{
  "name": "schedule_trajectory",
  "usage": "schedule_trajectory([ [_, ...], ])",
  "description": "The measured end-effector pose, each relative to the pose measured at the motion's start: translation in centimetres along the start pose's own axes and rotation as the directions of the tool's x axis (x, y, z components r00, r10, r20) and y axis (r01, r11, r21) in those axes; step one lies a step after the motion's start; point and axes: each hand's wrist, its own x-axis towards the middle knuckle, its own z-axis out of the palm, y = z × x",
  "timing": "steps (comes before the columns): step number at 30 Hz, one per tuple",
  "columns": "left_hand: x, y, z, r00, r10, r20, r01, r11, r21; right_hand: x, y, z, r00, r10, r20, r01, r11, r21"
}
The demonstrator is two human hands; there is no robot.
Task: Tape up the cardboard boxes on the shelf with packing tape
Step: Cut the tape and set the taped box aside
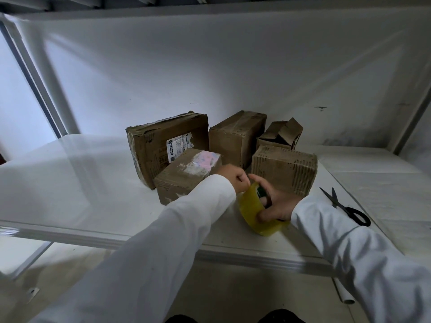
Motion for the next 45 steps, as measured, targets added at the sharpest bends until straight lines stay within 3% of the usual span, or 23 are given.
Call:
schedule_trajectory([
  [5, -0.2, 0.1, 0.2, 0.999, 0.046, 0.003, -0.046, 0.994, 0.099, 0.0, 0.4, 0.0, 1.0, -0.014, -0.014, 0.015, 0.999, 0.037],
  [10, -0.7, 0.0, 0.3, 0.995, 0.081, -0.05, -0.088, 0.986, -0.145, 0.1, 0.6, -0.6, 0.999, -0.028, -0.042, 0.032, 0.996, 0.082],
  [13, -1.1, 0.6, 0.1, 0.996, 0.061, 0.059, -0.044, 0.964, -0.261, -0.1, 0.5, -0.8, 0.998, -0.053, -0.04, 0.056, 0.996, 0.063],
  [16, -0.9, 0.5, 0.2, 0.984, -0.019, 0.176, 0.069, 0.958, -0.28, -0.5, 0.1, -0.7, 0.996, -0.056, -0.068, 0.058, 0.998, 0.031],
  [20, -0.6, 0.3, 0.5, 0.984, -0.04, 0.172, 0.092, 0.948, -0.305, -0.7, -0.1, -0.6, 0.996, -0.046, -0.076, 0.048, 0.999, 0.025],
  [28, -0.2, 0.9, -0.5, 0.97, -0.041, 0.24, 0.084, 0.982, -0.171, -0.4, 0.1, -0.7, 0.999, -0.009, -0.052, 0.01, 1.0, 0.007],
  [39, -0.4, -0.1, -0.7, 0.936, -0.01, 0.353, 0.066, 0.987, -0.148, 0.3, -0.3, 0.3, 1.0, -0.011, -0.022, 0.01, 0.999, -0.047],
  [45, -0.7, -0.1, -0.4, 0.975, 0.009, 0.224, 0.034, 0.982, -0.187, 0.8, -0.2, 0.0, 0.998, -0.013, -0.063, 0.01, 0.999, -0.048],
])
